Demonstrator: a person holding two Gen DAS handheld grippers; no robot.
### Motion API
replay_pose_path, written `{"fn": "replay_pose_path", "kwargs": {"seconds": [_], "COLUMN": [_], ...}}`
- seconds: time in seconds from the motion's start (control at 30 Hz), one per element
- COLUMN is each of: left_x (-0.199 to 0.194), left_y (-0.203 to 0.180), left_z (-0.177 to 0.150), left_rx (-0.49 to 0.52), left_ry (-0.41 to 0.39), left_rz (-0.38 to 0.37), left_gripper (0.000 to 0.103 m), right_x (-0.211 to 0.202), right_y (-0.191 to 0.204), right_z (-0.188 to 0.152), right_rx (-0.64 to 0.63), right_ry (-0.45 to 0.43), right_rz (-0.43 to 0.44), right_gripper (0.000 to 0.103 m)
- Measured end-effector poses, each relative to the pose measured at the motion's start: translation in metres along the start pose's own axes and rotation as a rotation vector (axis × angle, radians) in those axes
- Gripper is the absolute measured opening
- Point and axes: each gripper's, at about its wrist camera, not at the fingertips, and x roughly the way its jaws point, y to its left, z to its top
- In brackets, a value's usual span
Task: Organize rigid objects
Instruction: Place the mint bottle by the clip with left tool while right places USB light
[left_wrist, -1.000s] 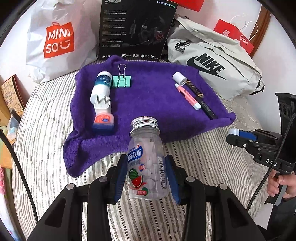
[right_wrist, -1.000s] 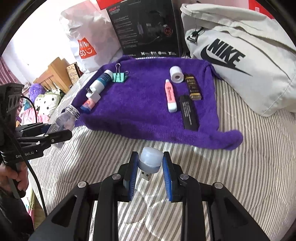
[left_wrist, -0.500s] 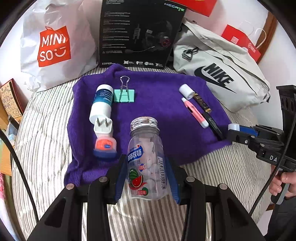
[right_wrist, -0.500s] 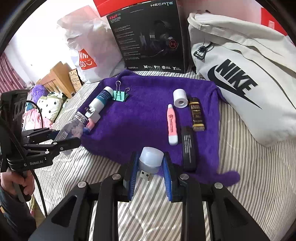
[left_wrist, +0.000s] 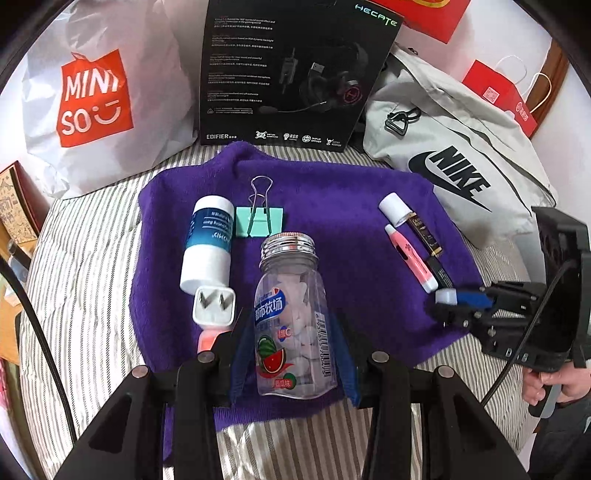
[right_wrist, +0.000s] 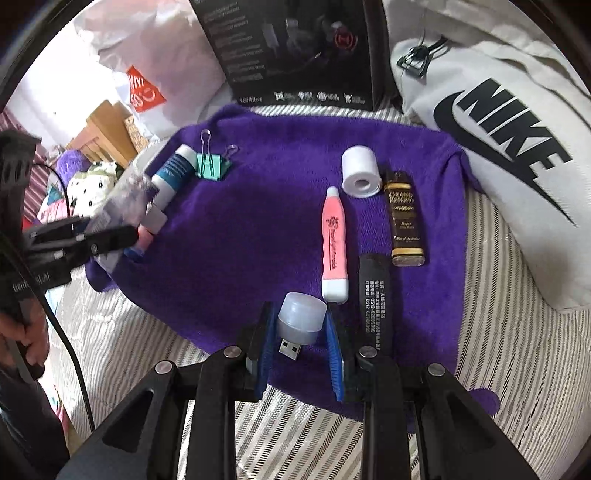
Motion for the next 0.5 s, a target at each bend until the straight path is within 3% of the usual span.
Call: {"fn": "replay_pose_path", "kwargs": {"seconds": [0.5], "left_x": [0.038], "left_y": [-0.004], "left_z": [0.015], "left_rx": [-0.006], "left_ry": [0.052], "left_rz": [0.017], "left_gripper": [0.040], "right_x": [0.013], "right_y": [0.002], "right_z": [0.000], "right_rx": [-0.060], "right_ry": [0.042], "right_rz": [-0.016], "right_gripper": [0.027]}}
